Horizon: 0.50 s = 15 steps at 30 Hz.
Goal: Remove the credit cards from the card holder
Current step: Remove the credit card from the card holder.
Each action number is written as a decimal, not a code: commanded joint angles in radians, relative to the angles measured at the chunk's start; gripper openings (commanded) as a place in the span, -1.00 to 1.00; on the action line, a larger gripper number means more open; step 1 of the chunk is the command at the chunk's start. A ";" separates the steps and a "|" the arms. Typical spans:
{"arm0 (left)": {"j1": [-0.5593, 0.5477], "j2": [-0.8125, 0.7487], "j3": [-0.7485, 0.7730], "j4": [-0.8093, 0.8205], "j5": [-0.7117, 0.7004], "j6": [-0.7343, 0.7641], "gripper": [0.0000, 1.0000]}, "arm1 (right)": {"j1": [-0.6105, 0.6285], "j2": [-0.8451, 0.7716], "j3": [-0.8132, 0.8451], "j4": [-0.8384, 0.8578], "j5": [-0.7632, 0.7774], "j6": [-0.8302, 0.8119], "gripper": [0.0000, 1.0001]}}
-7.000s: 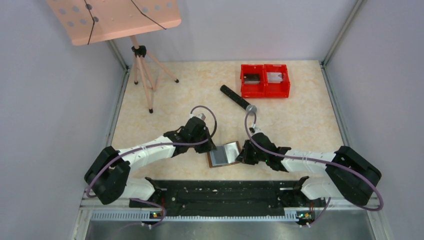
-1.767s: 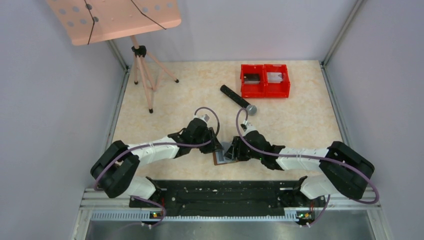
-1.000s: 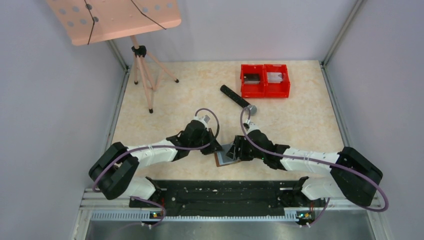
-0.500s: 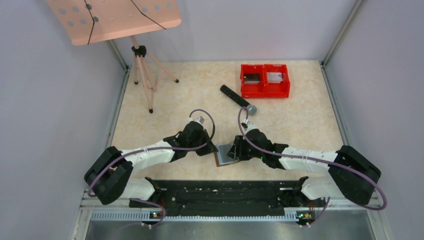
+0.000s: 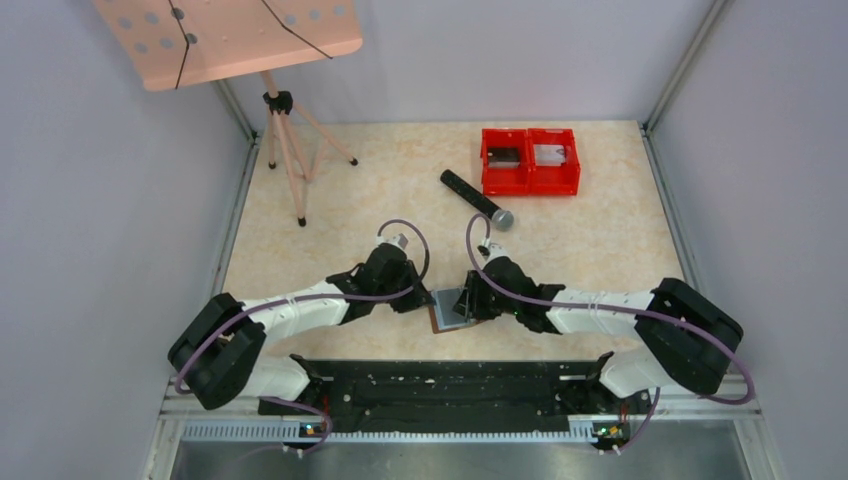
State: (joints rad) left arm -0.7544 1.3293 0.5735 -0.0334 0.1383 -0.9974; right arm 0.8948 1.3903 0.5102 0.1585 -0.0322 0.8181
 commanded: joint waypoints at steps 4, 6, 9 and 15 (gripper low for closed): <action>0.000 0.025 -0.008 0.074 0.034 0.011 -0.70 | 0.007 -0.012 -0.043 0.012 0.095 0.025 -0.55; 0.000 0.034 -0.003 0.075 0.039 0.021 -0.70 | 0.006 -0.009 -0.055 0.017 0.097 0.036 -0.59; 0.000 0.048 0.000 0.073 0.033 0.025 -0.71 | 0.002 -0.003 -0.071 0.023 0.097 0.055 -0.64; 0.000 0.076 0.002 0.084 0.041 0.028 -0.71 | -0.013 -0.002 -0.086 0.041 0.082 0.058 -0.66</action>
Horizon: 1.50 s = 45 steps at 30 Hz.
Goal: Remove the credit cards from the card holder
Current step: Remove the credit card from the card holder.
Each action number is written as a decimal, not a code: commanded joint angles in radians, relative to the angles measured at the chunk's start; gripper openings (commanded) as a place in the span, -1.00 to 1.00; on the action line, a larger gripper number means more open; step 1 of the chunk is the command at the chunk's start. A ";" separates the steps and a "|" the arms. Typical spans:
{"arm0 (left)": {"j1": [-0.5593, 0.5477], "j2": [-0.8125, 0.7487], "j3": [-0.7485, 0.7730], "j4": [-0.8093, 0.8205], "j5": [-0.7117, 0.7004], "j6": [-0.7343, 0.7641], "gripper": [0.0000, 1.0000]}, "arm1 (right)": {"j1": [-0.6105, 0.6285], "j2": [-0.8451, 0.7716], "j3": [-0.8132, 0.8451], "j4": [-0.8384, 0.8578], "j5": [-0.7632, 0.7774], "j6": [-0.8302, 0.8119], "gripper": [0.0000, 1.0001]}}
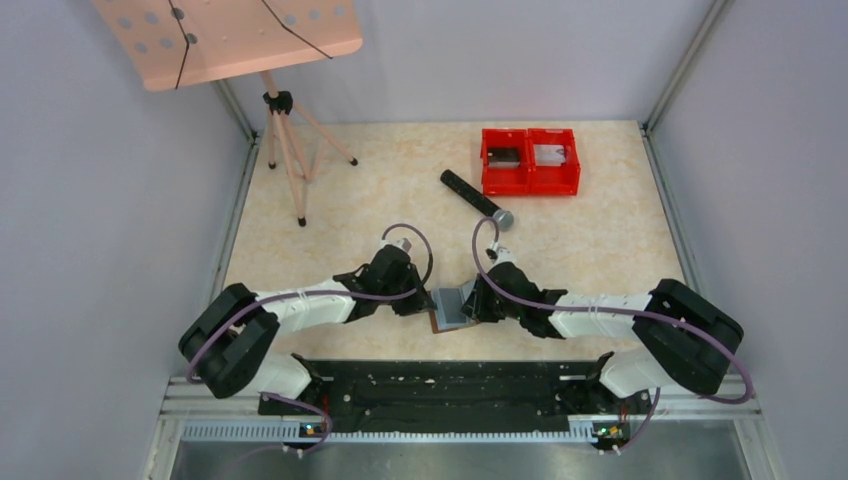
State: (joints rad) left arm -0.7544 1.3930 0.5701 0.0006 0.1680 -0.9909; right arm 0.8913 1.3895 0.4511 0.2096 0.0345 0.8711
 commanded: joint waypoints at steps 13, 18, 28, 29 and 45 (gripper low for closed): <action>-0.002 -0.048 -0.003 0.055 0.003 -0.001 -0.72 | -0.020 0.011 -0.050 0.027 -0.012 0.012 -0.67; -0.002 -0.039 0.000 0.062 0.002 0.003 -0.74 | -0.023 0.006 -0.051 0.028 -0.014 0.012 -0.67; -0.002 0.007 0.004 0.081 0.016 0.006 -0.76 | -0.024 -0.006 -0.054 0.025 -0.012 0.012 -0.68; -0.002 0.010 0.005 0.083 0.017 0.007 -0.77 | -0.024 -0.006 -0.055 0.025 -0.012 0.013 -0.67; -0.002 0.039 0.012 0.098 0.029 0.008 -0.77 | -0.023 -0.014 -0.053 0.029 -0.025 0.009 -0.66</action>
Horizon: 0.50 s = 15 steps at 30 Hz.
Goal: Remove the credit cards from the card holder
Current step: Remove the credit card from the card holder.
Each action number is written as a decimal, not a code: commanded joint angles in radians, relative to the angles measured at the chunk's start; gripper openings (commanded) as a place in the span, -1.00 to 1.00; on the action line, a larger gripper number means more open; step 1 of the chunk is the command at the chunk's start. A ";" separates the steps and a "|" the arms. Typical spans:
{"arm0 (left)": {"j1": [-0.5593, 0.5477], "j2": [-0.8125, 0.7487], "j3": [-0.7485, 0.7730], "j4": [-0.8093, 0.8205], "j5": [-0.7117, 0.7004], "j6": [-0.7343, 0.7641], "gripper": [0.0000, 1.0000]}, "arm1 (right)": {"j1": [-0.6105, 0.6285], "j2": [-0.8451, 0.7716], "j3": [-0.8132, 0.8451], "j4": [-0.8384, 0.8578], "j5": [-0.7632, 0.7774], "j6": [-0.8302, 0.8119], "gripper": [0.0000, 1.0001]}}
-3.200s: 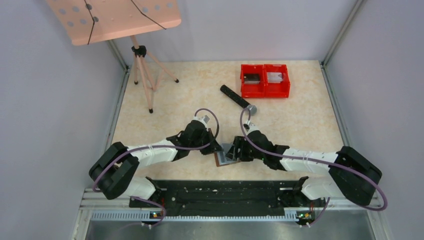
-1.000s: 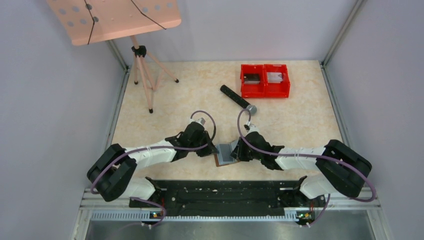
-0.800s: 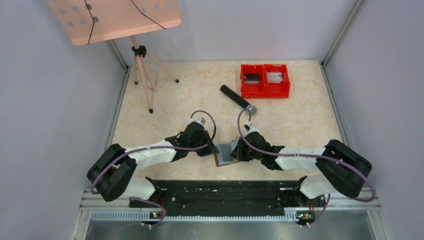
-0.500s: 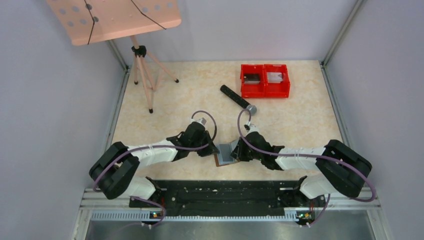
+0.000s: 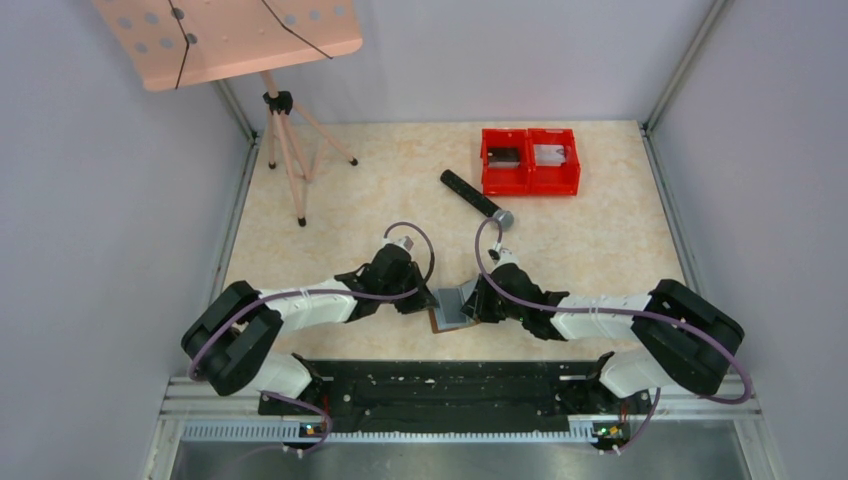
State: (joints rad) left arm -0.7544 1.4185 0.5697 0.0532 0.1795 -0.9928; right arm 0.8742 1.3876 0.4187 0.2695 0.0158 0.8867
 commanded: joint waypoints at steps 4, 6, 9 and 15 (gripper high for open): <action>-0.003 0.010 0.028 0.044 0.037 0.008 -0.77 | -0.006 -0.022 -0.005 -0.040 -0.011 -0.014 -0.61; -0.003 0.007 0.037 0.041 0.045 0.009 -0.77 | -0.007 -0.039 0.001 -0.053 -0.012 -0.020 -0.57; -0.005 0.009 0.054 0.032 0.053 0.012 -0.77 | -0.007 -0.067 0.012 -0.079 -0.013 -0.028 -0.48; -0.010 0.022 0.076 0.027 0.056 0.017 -0.76 | -0.007 -0.112 0.034 -0.119 -0.005 -0.058 -0.06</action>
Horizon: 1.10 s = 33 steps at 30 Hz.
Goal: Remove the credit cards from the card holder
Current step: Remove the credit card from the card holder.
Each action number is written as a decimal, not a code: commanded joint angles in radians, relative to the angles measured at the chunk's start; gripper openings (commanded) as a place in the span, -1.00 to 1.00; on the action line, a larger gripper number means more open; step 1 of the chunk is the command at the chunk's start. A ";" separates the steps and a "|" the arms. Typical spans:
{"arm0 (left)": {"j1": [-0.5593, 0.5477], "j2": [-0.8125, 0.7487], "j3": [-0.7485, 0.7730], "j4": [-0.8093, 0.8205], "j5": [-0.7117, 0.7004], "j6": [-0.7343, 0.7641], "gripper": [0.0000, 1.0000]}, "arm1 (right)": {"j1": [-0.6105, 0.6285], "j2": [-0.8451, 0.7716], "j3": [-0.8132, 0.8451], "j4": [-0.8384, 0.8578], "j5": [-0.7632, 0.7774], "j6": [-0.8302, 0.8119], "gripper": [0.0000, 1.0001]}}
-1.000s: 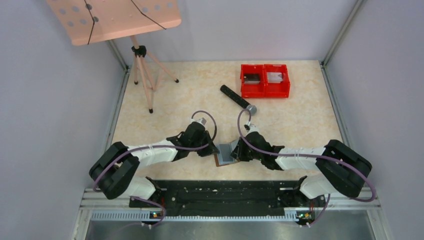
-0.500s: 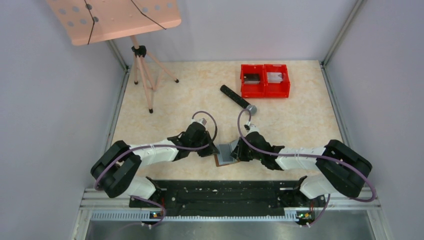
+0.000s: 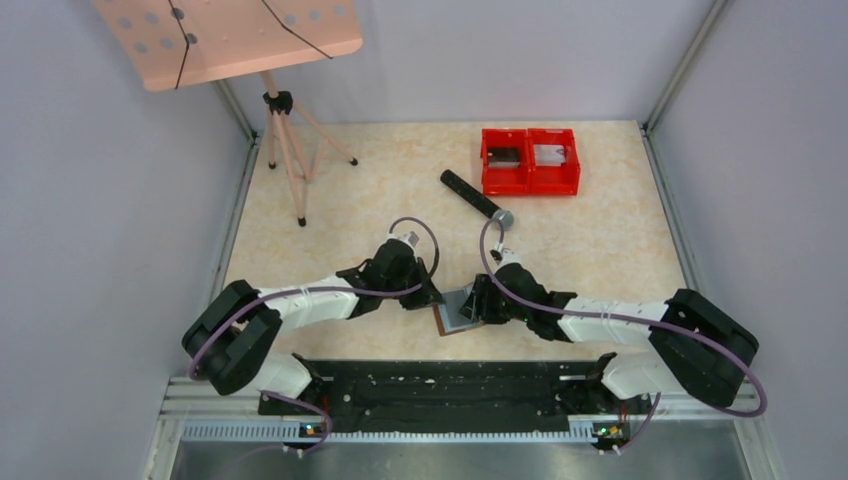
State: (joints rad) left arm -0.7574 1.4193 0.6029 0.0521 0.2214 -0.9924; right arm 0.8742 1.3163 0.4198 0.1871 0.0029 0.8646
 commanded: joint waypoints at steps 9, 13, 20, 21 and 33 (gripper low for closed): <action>-0.010 0.035 0.064 -0.013 -0.019 0.018 -0.77 | -0.006 -0.032 0.039 -0.043 0.013 -0.050 -0.08; -0.010 0.012 0.052 -0.037 -0.042 0.022 -0.77 | -0.007 -0.009 0.024 -0.028 0.017 -0.042 -0.38; -0.010 -0.009 0.011 -0.027 -0.045 0.009 -0.77 | -0.006 0.040 -0.015 0.022 0.002 0.010 -0.90; -0.010 -0.013 0.010 -0.031 -0.048 0.010 -0.77 | -0.007 0.042 -0.017 0.022 0.006 0.012 -0.94; -0.010 -0.059 -0.017 -0.080 -0.086 0.022 -0.77 | -0.007 0.068 -0.030 0.022 0.016 0.028 -1.00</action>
State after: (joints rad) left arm -0.7620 1.3888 0.6052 -0.0360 0.1474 -0.9848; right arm 0.8742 1.3598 0.4118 0.2134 0.0025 0.8890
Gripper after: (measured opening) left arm 0.116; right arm 0.003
